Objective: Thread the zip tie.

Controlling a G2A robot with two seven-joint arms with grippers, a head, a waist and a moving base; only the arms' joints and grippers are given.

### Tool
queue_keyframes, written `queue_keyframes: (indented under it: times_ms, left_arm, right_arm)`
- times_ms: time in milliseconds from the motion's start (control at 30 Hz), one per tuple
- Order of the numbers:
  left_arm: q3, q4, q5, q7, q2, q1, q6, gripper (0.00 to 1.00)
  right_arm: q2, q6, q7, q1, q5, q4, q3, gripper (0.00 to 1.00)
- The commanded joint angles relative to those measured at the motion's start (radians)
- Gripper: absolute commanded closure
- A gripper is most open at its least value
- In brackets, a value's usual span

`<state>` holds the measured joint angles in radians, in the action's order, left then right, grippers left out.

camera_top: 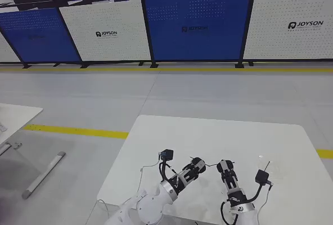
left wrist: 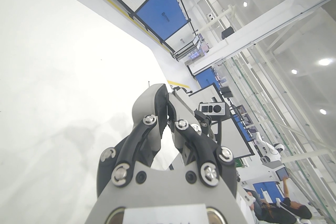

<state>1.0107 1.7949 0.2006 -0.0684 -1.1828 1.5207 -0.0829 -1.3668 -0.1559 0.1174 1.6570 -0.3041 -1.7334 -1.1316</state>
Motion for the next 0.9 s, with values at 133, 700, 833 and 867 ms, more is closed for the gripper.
queue_keyframes:
  times_ms: [133,700,833,867]
  left_arm:
    - [0.002,0.001,0.004,0.002,-0.001,0.001,0.003,0.86]
    - [-0.008,-0.013,0.014,-0.005,-0.006,-0.01,0.02,0.87]
    - [-0.008,-0.014,0.014,-0.002,-0.007,-0.01,0.022,1.0]
    - [-0.008,-0.014,0.014,-0.001,-0.007,-0.009,0.022,1.0]
  right_arm:
    - [-0.001,0.004,-0.001,-0.001,0.0,-0.002,0.0,1.0]
    - [-0.004,0.004,0.001,0.001,-0.019,-0.006,0.01,1.0]
    - [-0.005,0.001,0.003,0.003,-0.018,-0.006,0.009,1.0]
    - [-0.005,0.001,0.003,0.003,-0.018,-0.006,0.009,1.0]
